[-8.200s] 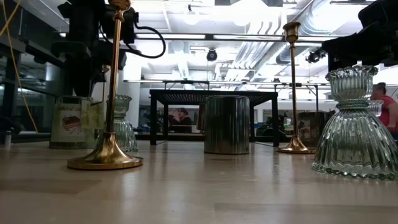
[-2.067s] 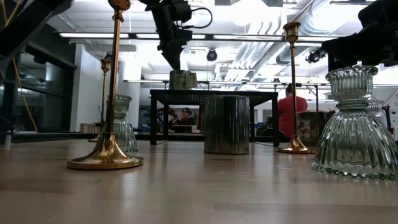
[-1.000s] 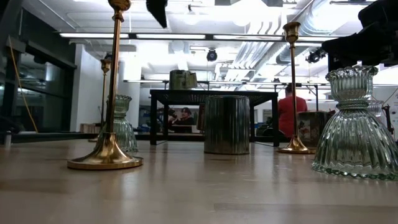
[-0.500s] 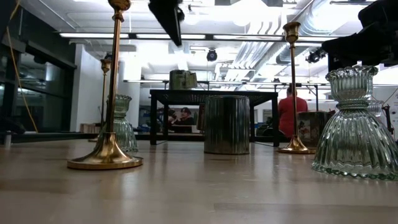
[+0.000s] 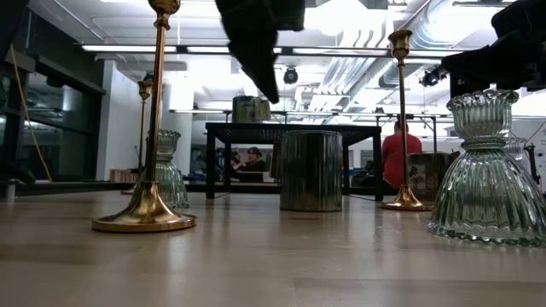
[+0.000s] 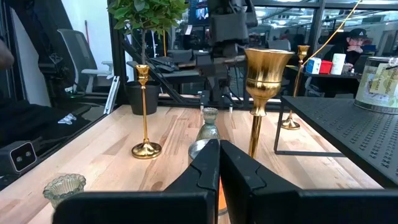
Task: Stock candles on shelf
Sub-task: Put the bottom scented candle on the shelf
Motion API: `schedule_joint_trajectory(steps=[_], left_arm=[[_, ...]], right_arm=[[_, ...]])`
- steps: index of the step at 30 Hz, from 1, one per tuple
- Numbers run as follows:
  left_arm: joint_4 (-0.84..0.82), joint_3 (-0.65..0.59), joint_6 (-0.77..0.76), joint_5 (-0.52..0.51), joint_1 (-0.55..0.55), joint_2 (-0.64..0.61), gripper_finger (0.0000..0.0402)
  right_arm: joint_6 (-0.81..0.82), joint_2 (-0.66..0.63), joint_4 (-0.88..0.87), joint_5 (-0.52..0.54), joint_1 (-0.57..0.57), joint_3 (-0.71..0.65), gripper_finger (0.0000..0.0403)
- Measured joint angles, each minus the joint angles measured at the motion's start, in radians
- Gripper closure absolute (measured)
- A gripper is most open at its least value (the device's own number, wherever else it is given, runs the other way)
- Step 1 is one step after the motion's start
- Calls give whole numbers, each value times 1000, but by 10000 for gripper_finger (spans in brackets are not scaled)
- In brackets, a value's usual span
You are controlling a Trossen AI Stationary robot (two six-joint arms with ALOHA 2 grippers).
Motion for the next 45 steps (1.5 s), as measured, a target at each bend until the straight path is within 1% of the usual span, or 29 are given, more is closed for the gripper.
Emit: schedule_joint_trajectory(steps=[4, 11, 20, 25, 29, 33, 45], left_arm=[[35, 2, -10, 12, 0, 33, 223], [32, 83, -3, 12, 10, 104, 223], [-69, 220, 46, 28, 21, 219, 223], [-84, 277, 89, 36, 20, 252, 223], [-114, 302, 125, 38, 20, 286, 223], [-116, 304, 165, 37, 25, 285, 223], [-136, 303, 208, 47, 48, 301, 223]], right_arm=[[0, 0, 0, 0, 0, 0, 400], [0, 0, 0, 0, 0, 0, 400], [0, 0, 0, 0, 0, 0, 400], [0, 0, 0, 0, 0, 0, 400], [0, 0, 0, 0, 0, 0, 400], [0, 0, 0, 0, 0, 0, 400], [0, 0, 0, 0, 0, 0, 400]])
